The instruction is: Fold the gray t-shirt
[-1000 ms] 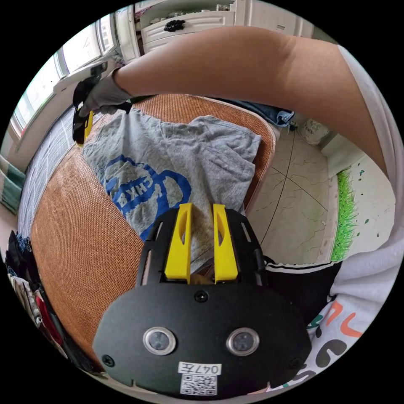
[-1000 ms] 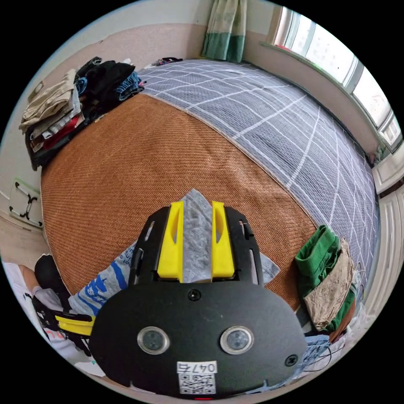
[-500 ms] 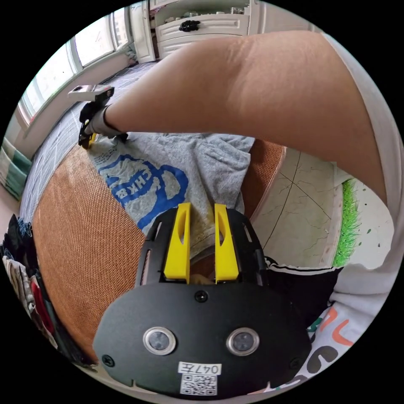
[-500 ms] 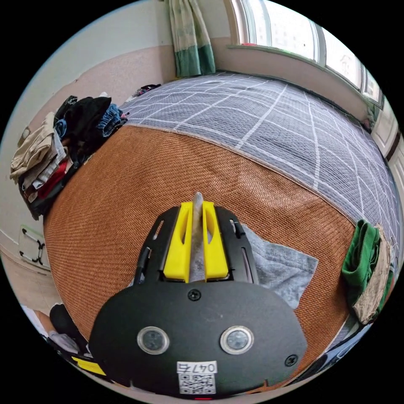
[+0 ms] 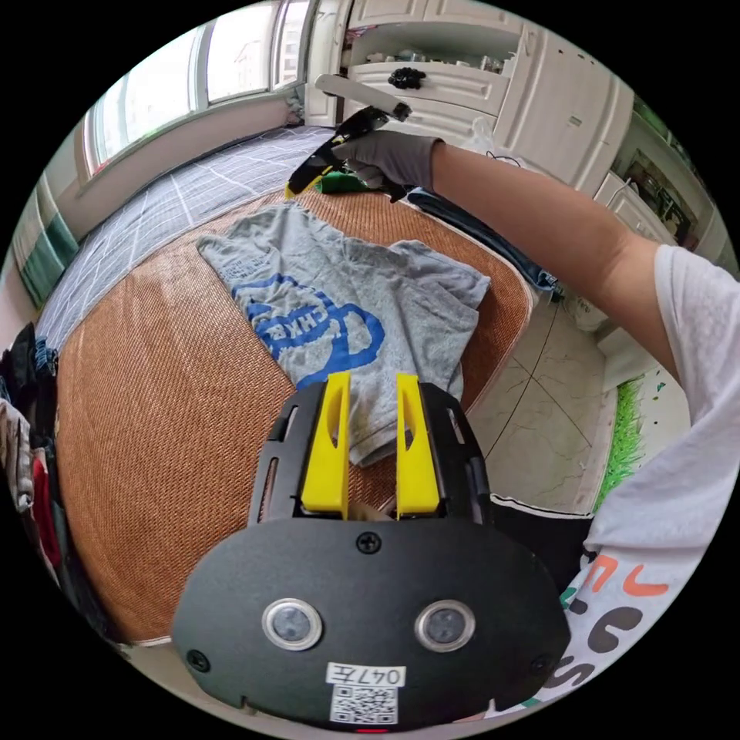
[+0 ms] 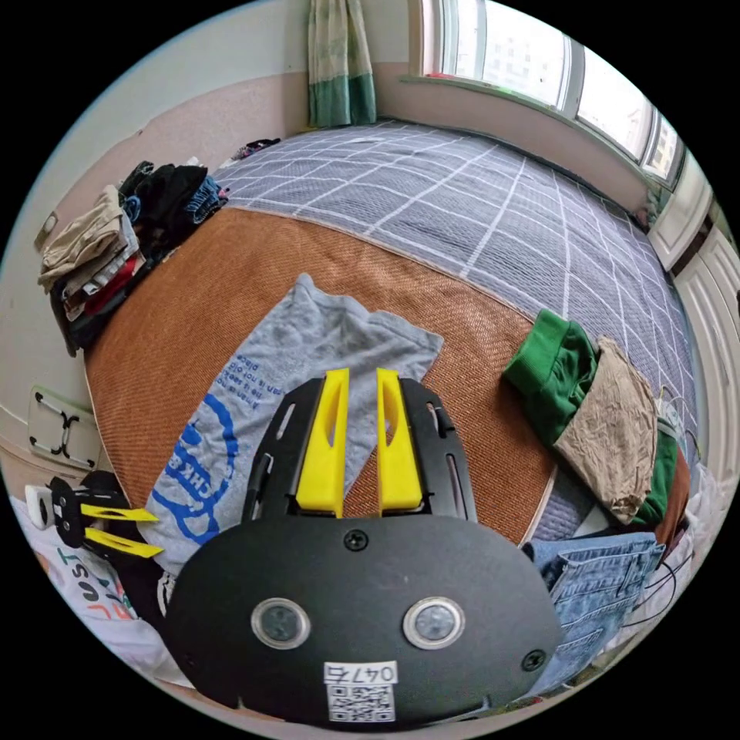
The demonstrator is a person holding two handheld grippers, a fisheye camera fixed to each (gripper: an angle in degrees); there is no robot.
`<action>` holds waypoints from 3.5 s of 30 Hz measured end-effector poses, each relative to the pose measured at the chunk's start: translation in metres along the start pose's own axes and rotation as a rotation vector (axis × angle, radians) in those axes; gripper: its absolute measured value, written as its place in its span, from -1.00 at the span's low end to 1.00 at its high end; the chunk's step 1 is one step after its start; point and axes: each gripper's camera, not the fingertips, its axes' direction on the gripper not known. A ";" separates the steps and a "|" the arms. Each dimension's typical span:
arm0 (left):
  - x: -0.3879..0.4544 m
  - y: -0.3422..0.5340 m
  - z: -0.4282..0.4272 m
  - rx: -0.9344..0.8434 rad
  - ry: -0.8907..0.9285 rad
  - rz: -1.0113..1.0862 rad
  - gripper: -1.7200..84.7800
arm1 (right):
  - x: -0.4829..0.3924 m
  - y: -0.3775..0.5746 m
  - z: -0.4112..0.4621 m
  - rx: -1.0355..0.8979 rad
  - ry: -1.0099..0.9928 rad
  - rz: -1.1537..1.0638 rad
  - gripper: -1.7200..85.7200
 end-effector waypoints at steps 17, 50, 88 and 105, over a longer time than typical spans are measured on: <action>0.019 -0.011 0.063 -0.075 -0.005 0.046 -0.73 | -0.004 0.054 0.084 0.025 0.170 0.196 -0.94; -0.027 0.051 0.131 -0.026 0.039 -0.181 -0.75 | -0.195 0.579 -0.025 0.312 0.046 0.595 -0.95; 0.014 0.002 0.175 -0.079 0.064 0.003 -0.72 | -0.371 0.434 -0.088 0.076 0.315 -0.499 -0.96; 0.081 -0.034 0.203 -0.095 0.010 0.199 -0.72 | -0.338 0.327 -0.098 0.084 0.122 -0.625 -0.84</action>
